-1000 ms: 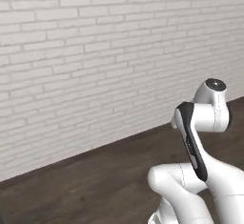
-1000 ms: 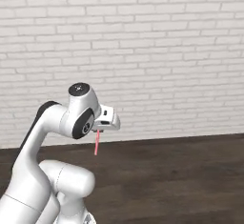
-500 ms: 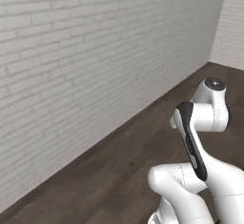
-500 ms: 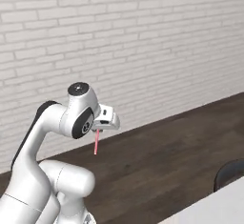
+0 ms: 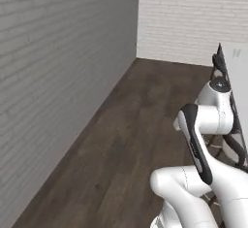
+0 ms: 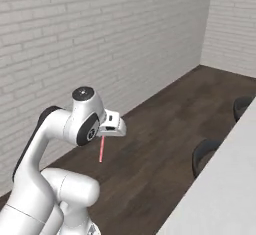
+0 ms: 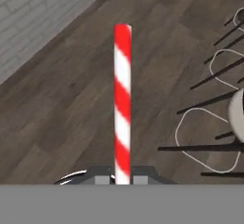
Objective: Take a straw from the drawer in front and place it inside the glass cup on the dining counter.
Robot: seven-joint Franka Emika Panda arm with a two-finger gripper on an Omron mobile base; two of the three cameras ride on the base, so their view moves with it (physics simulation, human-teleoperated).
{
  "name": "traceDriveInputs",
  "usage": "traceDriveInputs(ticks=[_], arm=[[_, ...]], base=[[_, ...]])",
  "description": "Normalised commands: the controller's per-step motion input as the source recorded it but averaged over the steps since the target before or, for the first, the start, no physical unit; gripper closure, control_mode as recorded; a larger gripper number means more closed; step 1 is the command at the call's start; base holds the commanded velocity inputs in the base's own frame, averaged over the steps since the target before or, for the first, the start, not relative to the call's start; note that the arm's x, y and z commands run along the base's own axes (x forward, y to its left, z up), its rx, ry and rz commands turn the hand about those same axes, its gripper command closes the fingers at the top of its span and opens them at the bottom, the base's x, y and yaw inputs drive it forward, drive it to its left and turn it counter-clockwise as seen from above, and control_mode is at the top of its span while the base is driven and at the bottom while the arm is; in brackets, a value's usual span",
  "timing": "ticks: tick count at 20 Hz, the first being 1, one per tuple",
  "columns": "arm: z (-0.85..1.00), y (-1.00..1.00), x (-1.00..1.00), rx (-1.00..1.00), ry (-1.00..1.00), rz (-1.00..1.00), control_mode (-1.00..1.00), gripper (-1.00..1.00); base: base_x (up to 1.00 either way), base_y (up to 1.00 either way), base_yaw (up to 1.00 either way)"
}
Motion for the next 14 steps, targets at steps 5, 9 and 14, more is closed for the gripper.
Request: traceDriveInputs(ticks=[5, 9, 14], arm=[[0.0, 0.0, 0.0, 0.0, 0.0, 0.0, 1.0, 1.0], [0.0, 0.0, 0.0, 0.0, 0.0, 0.0, 1.0, 1.0], [0.0, 0.0, 0.0, 0.0, 0.0, 0.0, 1.0, 1.0]], base=[[0.53, 0.9, -0.57], [0.77, 0.75, -0.57], [0.97, 0.63, -0.57]])
